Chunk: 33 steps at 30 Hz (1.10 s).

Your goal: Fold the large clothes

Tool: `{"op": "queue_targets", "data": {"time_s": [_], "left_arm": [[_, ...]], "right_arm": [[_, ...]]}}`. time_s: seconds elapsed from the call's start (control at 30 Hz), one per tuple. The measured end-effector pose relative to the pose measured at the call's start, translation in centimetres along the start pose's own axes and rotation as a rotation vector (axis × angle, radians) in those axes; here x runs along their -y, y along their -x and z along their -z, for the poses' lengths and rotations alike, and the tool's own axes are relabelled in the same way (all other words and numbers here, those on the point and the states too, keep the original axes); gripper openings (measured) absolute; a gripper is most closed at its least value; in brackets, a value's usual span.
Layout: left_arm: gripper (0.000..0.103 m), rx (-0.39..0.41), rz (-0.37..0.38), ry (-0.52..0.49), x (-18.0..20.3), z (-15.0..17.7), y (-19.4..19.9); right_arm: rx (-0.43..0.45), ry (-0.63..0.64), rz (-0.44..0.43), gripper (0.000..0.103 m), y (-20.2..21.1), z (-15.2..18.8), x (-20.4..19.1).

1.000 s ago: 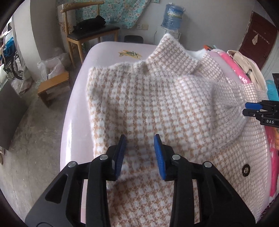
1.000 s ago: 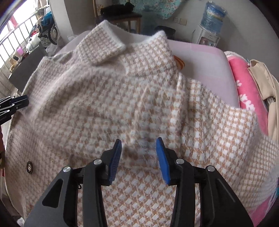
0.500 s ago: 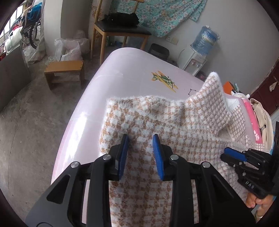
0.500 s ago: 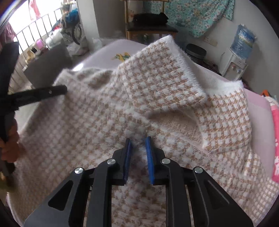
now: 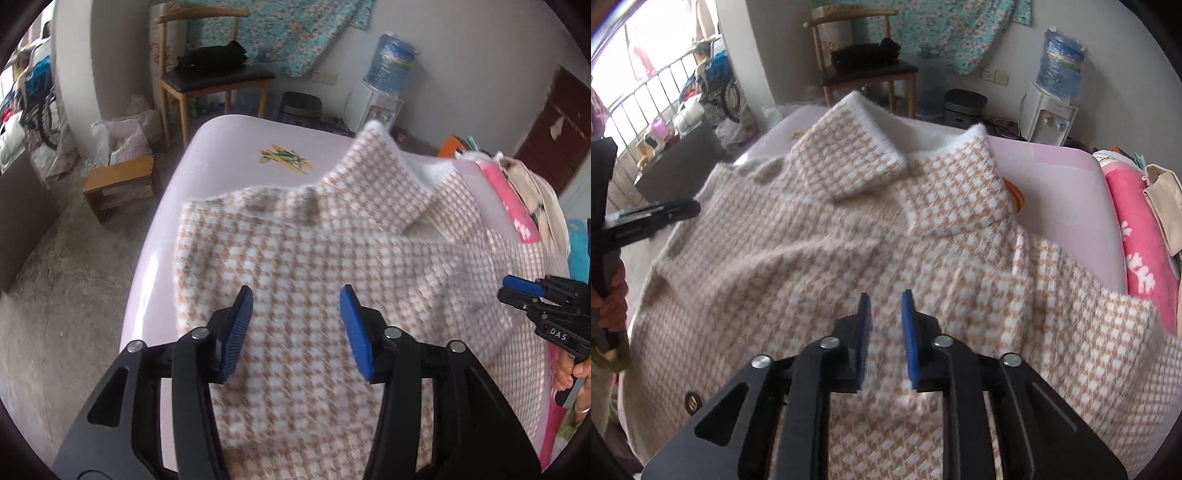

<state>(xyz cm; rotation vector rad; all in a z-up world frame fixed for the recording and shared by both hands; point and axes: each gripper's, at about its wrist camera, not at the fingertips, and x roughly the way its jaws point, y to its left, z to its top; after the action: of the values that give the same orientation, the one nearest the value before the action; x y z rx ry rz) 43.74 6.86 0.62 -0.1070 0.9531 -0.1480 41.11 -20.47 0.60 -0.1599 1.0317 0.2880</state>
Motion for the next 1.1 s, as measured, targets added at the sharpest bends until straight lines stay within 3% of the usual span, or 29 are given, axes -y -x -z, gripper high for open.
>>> {"op": "queue_targets", "data": {"time_s": [0.03,0.07,0.13,0.33,0.43,0.53,0.6,0.67,0.8,0.93,1.03,1.1], "left_arm": [[0.057,-0.014,-0.01,-0.03,1.2,0.4,-0.1],[0.061,-0.028,-0.023,-0.058,2.4,0.9,-0.3],[0.068,-0.049,-0.066,-0.115,4.6,1.7,-1.0],[0.086,-0.069,-0.199,-0.236,7.1,4.6,-3.5],[0.096,-0.051,-0.21,-0.182,6.2,4.9,-3.6],[0.096,-0.065,-0.168,-0.103,5.0,5.0,-3.6],[0.096,-0.053,-0.165,-0.112,4.9,5.3,-3.4],[0.096,-0.049,-0.166,-0.125,4.9,5.7,-3.1],[0.096,-0.051,-0.165,-0.124,4.9,5.8,-3.1],[0.096,-0.05,-0.159,-0.123,4.8,5.7,-3.1],[0.096,-0.049,-0.161,-0.131,4.6,5.7,-2.9],[0.096,-0.053,-0.153,-0.13,4.3,5.8,-3.1]], "right_arm": [[-0.028,0.008,0.041,0.04,-0.9,0.7,-0.1],[-0.054,0.001,0.072,0.042,-1.7,1.3,0.0],[-0.042,-0.029,0.111,0.053,-1.8,1.7,0.9],[-0.01,-0.111,0.092,0.054,0.7,2.8,1.7],[-0.052,-0.117,0.088,0.054,-0.5,3.6,2.1],[-0.036,-0.141,0.087,0.054,0.5,3.7,2.3],[-0.012,-0.151,0.054,0.054,1.7,4.1,2.1],[-0.006,-0.131,0.077,0.058,2.1,4.6,1.7],[-0.064,-0.113,0.092,0.064,0.1,6.2,2.0],[-0.033,-0.119,0.082,0.077,0.1,7.0,2.0],[-0.061,-0.183,0.055,0.097,-0.6,7.3,2.9],[-0.05,-0.182,0.044,0.097,-0.5,7.4,3.2]]}}
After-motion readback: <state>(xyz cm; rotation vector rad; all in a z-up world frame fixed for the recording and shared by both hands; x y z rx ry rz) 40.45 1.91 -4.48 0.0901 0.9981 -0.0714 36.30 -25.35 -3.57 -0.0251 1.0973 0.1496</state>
